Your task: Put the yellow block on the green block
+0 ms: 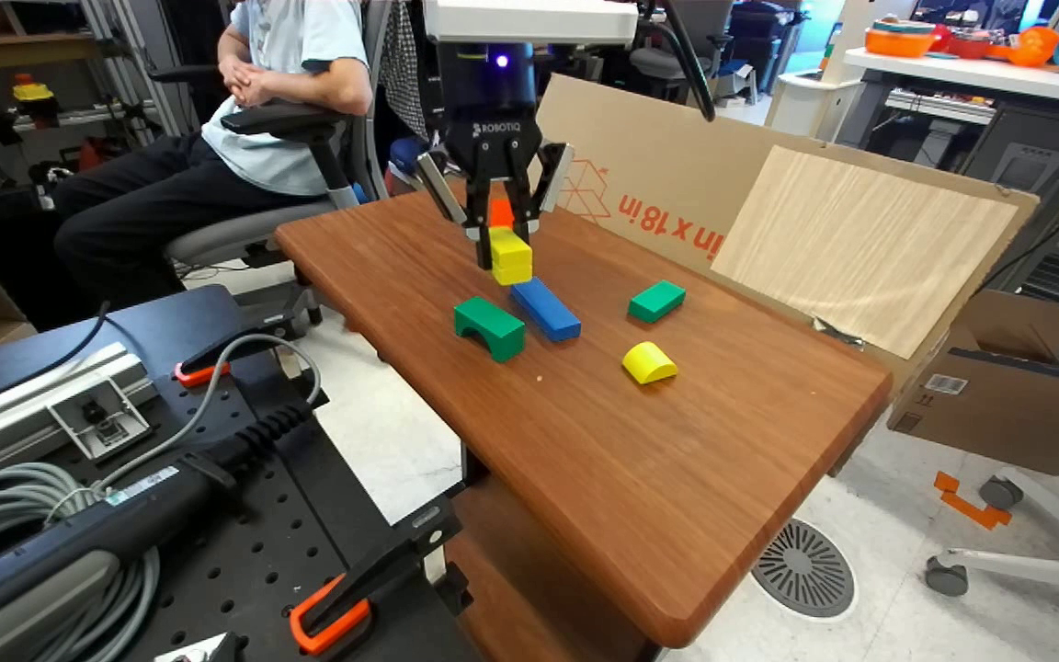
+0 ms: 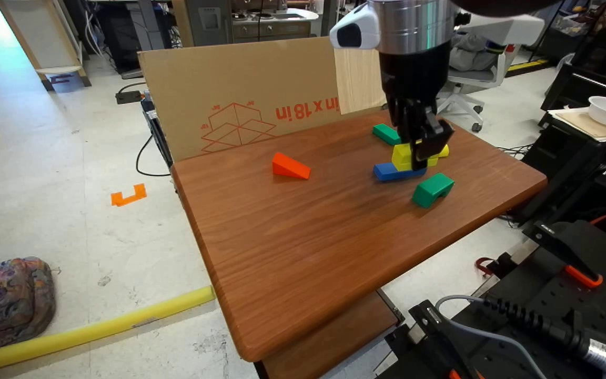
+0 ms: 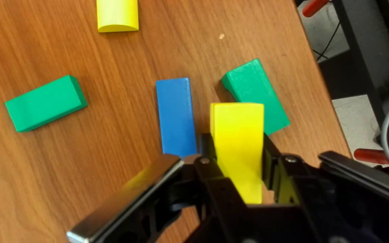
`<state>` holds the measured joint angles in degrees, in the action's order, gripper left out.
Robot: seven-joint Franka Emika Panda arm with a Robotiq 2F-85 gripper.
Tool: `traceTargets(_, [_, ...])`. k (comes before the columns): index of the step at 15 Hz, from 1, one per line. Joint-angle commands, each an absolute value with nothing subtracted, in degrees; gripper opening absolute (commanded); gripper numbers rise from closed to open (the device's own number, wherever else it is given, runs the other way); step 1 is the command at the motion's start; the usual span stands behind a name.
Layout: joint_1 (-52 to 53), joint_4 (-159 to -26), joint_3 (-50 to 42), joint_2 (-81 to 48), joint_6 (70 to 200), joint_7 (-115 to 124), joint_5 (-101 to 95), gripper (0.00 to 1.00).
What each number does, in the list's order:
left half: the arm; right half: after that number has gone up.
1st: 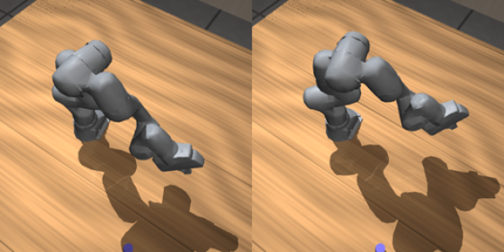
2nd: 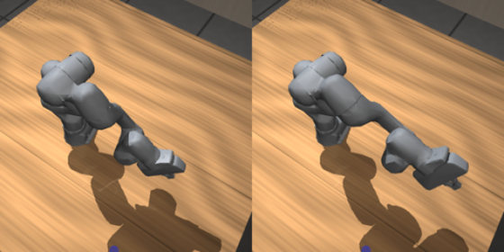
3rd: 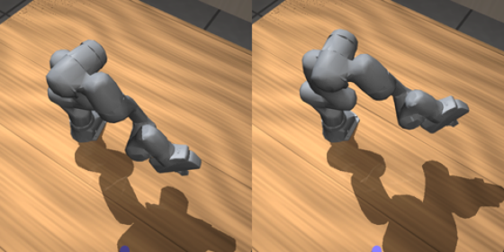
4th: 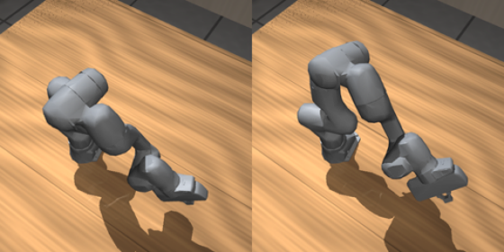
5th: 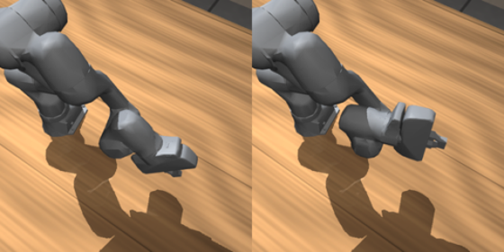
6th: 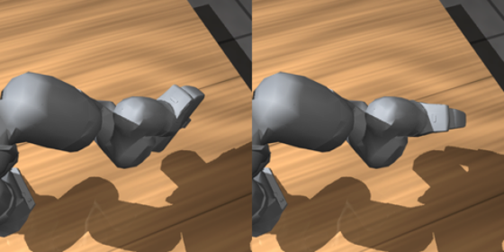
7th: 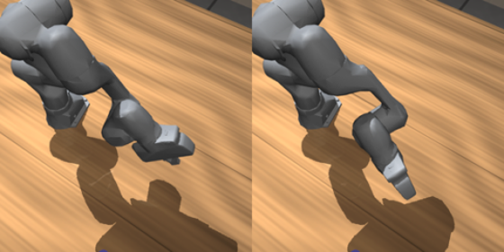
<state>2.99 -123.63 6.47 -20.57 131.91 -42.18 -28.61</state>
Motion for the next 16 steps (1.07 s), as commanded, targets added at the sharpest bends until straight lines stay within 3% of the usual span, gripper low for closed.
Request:
traceTargets(1, [3.79, -124.43, 6.1, -19.28, 131.39, -41.47, -28.72, 0.08])
traceTargets(16, [3.44, -128.56, 4.04, -18.76, 130.65, -34.86, -29.31, 0.08])
